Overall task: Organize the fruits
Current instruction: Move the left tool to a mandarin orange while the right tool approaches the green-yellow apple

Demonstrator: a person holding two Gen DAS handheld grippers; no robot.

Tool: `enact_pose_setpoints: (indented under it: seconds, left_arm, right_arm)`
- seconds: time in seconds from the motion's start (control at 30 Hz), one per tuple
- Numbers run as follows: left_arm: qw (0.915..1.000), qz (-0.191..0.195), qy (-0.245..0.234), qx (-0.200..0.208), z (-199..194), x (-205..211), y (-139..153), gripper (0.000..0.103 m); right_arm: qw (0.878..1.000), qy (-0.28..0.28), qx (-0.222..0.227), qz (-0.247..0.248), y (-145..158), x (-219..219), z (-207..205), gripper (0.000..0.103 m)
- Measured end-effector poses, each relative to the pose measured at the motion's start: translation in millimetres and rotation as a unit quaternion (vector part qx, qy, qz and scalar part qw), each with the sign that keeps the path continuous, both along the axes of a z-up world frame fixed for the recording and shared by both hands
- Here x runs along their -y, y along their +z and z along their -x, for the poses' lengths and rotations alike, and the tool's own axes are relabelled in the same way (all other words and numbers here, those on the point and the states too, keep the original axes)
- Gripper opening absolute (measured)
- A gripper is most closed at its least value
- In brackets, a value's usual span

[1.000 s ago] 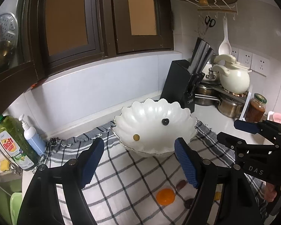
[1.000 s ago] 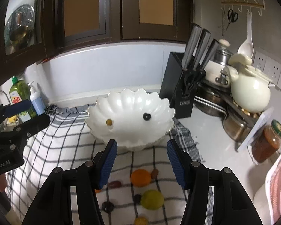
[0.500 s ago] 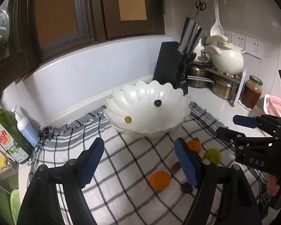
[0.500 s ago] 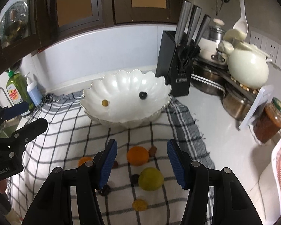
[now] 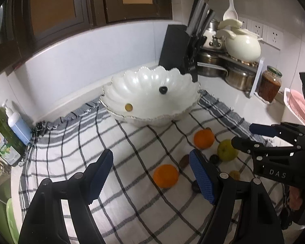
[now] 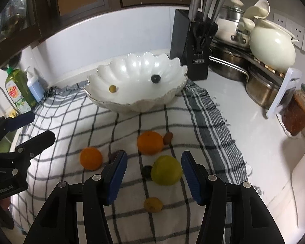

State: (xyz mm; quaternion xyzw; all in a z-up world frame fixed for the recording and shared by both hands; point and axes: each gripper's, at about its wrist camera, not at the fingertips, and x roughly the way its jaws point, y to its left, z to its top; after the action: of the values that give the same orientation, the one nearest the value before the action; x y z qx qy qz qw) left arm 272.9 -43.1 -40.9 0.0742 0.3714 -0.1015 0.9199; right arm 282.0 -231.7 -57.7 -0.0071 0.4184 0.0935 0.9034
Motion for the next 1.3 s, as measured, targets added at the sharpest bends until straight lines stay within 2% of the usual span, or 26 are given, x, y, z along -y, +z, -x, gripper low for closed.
enact_pose_setpoints:
  seconds: [0.33,0.63,1.13,1.3]
  left_arm:
    - [0.9991,-0.002,-0.001,-0.043,-6.6,5.8,-32.9,0.075]
    - [0.9966,0.001,-0.013,-0.081,-17.0,15.1,-57.1,0.073]
    - [0.9909,0.001,-0.021,-0.133,-38.7,20.1,-89.2,0.061]
    - [0.9888,0.008,-0.024,-0.147,-42.5,21.2,-95.0,0.053]
  right_arm:
    - [1.0,-0.009,-0.015,0.008,-17.8,5.2,-2.8,0.057]
    - [0.998,-0.023,-0.049,-0.031,-39.6,14.1,-8.9,0.057]
    - [0.996,-0.024,-0.074,-0.036,-61.0,17.0,-26.9,0.056]
    - [0.996,-0.02,-0.077,-0.038,-62.8,15.9,-31.5,0.056]
